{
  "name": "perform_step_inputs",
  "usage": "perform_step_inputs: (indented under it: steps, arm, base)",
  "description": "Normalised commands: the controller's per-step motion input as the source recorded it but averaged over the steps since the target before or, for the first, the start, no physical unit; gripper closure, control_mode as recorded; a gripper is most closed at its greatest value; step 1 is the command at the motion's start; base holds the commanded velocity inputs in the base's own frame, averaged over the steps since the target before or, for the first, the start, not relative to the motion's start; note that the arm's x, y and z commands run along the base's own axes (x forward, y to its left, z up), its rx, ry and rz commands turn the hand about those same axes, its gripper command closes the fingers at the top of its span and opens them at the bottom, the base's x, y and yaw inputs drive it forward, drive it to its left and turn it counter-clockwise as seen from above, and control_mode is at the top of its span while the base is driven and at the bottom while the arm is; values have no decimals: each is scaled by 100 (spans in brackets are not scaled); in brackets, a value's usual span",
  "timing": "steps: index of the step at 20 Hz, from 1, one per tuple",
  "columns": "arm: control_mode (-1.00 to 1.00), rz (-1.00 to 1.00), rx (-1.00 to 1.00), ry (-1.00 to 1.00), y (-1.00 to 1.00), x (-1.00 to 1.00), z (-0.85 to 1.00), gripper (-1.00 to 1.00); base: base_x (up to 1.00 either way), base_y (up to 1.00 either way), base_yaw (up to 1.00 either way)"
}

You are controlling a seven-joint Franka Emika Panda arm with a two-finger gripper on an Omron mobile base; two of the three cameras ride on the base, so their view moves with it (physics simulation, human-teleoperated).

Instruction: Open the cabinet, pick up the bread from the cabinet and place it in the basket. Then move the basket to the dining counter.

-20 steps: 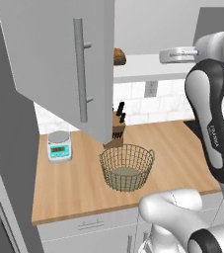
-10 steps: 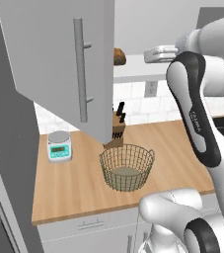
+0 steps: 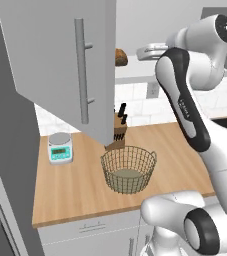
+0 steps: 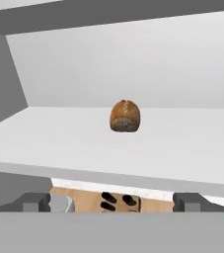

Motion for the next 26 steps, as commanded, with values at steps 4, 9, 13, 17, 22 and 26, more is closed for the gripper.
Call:
perform_step_inputs:
  steps: [4, 9, 13, 17, 22, 26]
  arm:
    - [-100, 0, 0, 0, 22, 46, -20, -100]
    - [-100, 0, -1, 0, 3, 47, -15, -100]
    - [-100, -1, -5, 0, 18, 41, -9, -100]
    - [-100, -1, -2, 7, 6, 34, 0, -100]
    - [-100, 0, 0, 8, 2, 45, 0, -100]
    - [-100, 0, 0, 0, 0, 54, 0, -100]
  base:
    - [0, 0, 0]
    - [0, 0, 0]
    - [0, 0, 0]
    - [0, 0, 0]
    - [0, 0, 0]
    - [0, 0, 0]
